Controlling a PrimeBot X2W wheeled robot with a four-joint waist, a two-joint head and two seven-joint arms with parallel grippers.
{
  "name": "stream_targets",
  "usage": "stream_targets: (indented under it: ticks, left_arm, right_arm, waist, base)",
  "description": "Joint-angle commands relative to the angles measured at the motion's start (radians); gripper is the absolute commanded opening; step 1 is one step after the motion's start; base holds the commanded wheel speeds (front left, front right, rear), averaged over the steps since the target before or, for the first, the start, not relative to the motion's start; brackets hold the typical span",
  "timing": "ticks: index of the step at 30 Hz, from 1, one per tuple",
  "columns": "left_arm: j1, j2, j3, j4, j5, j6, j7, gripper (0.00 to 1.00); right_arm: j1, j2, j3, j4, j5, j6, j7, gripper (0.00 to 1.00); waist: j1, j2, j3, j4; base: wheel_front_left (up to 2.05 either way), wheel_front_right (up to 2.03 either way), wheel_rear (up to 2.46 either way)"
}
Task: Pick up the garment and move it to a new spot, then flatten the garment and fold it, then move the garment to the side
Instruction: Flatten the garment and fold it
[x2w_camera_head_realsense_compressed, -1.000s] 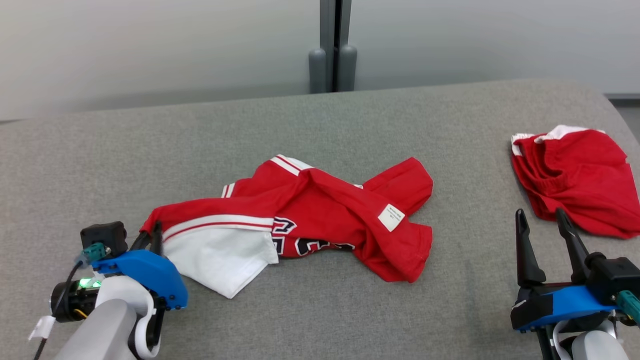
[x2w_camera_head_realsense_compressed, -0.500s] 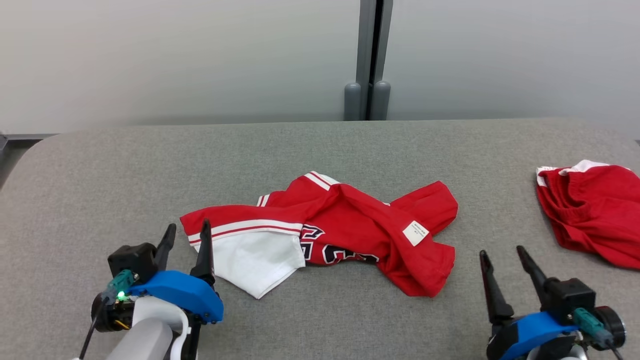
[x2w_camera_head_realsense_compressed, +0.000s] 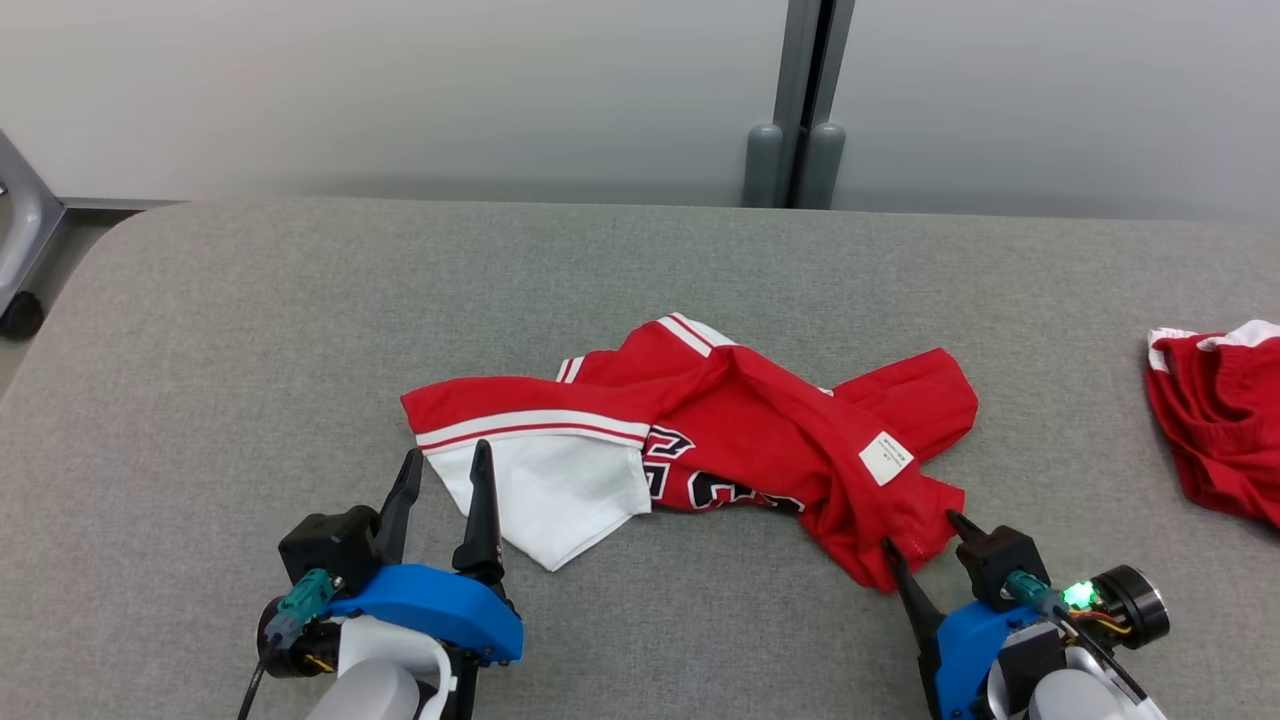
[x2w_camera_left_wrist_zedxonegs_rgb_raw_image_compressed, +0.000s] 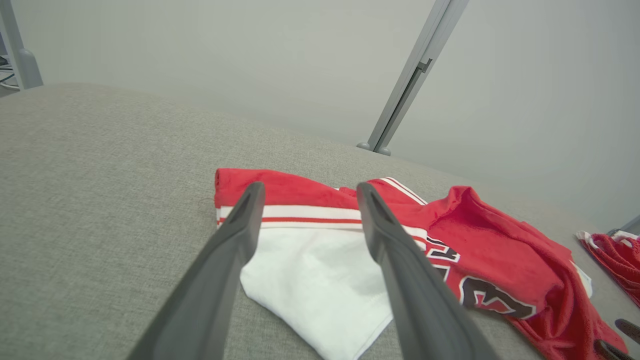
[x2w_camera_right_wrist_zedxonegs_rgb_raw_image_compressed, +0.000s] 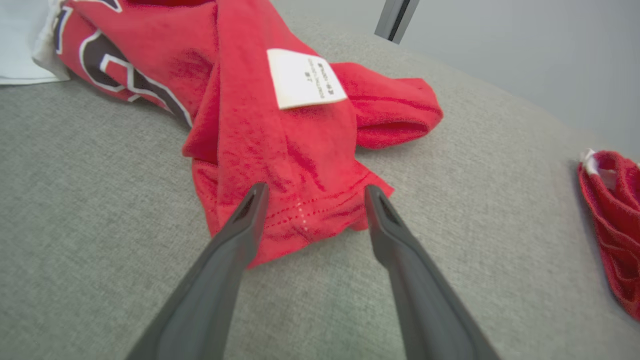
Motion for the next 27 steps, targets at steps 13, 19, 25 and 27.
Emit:
stream_targets:
  ticks: [13,19,25,27]
  left_arm:
    - [0.019,-0.018,0.021,-0.014,0.032,-0.001,-0.004,1.00]
    - [0.024,-0.027,0.030,-0.023,0.041,-0.006,-0.005,1.00]
    - [0.014,-0.038,0.030,-0.026,0.048,-0.014,-0.005,1.00]
    - [0.003,-0.045,0.030,-0.026,0.053,-0.018,-0.005,1.00]
  right_arm:
    - [-0.132,-0.058,0.044,0.114,0.011,0.000,0.020,0.00]
    - [-0.159,-0.110,0.030,0.005,0.024,0.000,0.065,0.00]
    - [-0.248,-0.188,0.050,-0.071,0.022,0.000,0.133,0.00]
    - [-0.304,-0.214,0.073,-0.075,0.028,0.000,0.156,0.00]
  waist:
    - [-0.0001,0.0001,0.011,0.022]
    - [-0.0001,0.0001,0.006,0.008]
    - [-0.0001,0.0001,0.018,0.012]
    - [-0.0001,0.0001,0.026,0.020]
  base:
    - [0.00,0.00,0.00]
    - [0.00,0.00,0.00]
    - [0.00,0.00,0.00]
    - [0.00,0.00,0.00]
